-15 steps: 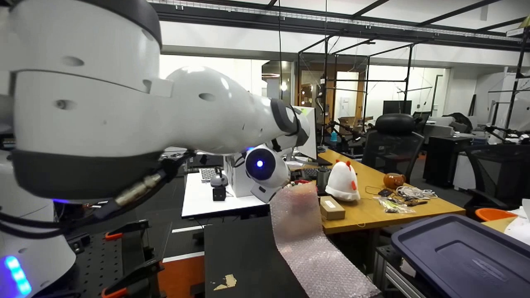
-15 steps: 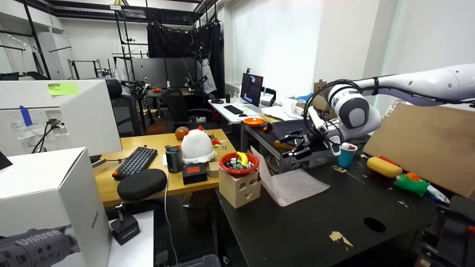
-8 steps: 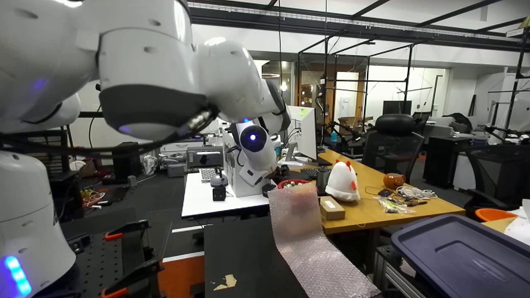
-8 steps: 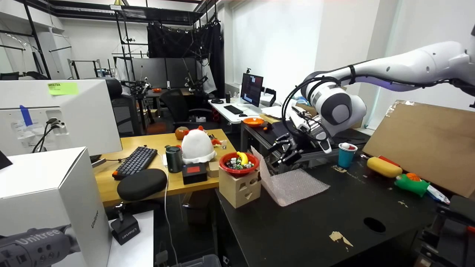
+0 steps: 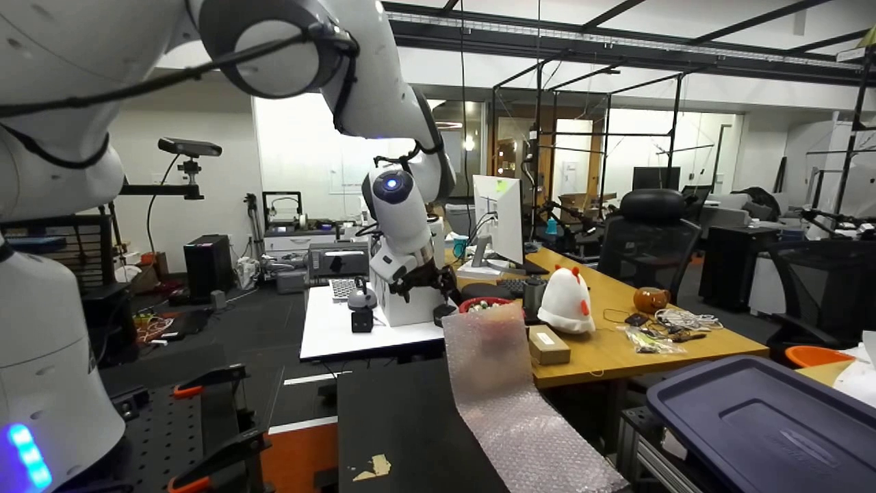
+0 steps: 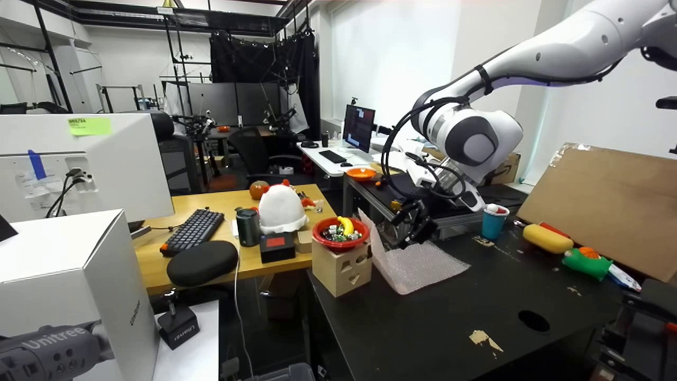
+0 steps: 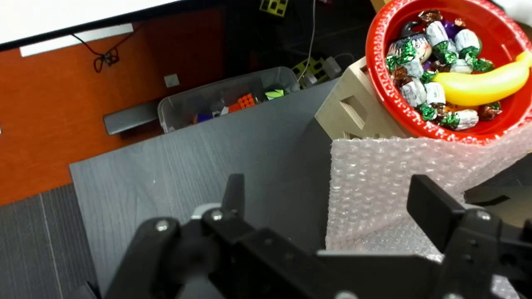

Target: Fold the bubble wrap.

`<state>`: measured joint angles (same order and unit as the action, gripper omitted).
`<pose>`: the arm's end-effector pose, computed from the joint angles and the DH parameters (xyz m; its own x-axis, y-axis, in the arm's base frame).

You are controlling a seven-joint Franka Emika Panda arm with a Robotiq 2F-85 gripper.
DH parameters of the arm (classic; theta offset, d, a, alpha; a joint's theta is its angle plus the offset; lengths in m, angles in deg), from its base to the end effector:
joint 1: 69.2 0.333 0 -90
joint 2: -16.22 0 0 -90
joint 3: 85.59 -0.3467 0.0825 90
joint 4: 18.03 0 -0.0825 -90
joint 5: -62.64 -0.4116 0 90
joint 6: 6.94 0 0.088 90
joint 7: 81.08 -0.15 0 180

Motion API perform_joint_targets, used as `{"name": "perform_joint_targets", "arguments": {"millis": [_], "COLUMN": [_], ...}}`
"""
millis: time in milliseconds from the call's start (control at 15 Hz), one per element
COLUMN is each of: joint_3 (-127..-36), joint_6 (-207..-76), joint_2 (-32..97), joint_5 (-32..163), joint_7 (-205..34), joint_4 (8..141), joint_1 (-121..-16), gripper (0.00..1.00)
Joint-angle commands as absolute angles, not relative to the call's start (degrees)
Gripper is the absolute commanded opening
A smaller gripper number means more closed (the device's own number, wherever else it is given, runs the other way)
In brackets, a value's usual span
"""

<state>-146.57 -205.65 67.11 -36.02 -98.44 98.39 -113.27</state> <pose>0.5830 0.0550 0.1328 -0.4752 -0.6802 -0.5581 -0.7595 0.6373 -0.1302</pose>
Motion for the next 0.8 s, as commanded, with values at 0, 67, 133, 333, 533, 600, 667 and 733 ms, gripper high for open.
{"name": "perform_joint_targets", "arguments": {"millis": [0,67,133,333,533,600,667,733], "joint_3": [-141.7,-141.2,-139.3,-134.8,-128.7,-126.8,-124.9,-123.1], "joint_6": [-205.6,-205.6,-205.6,-205.6,-205.6,-205.6,-205.6,-205.6], "joint_2": [57.1,56.4,55.1,53.9,53.1,53.1,53.0,53.1], "joint_5": [-47.0,-49.7,-53.0,-59.8,-66.0,-67.9,-69.6,-71.3], "joint_7": [-88.7,-84.1,-79.9,-67.3,-55.4,-51.5,-47.8,-43.8], "joint_4": [100.6,100.3,100.1,99.7,100.3,100.5,100.7,101.0], "joint_1": [-106.8,-105.8,-103.7,-98.9,-93.8,-92.3,-90.6,-89.1], "gripper": [1.0,1.0,1.0,1.0,1.0,1.0,1.0,1.0]}}
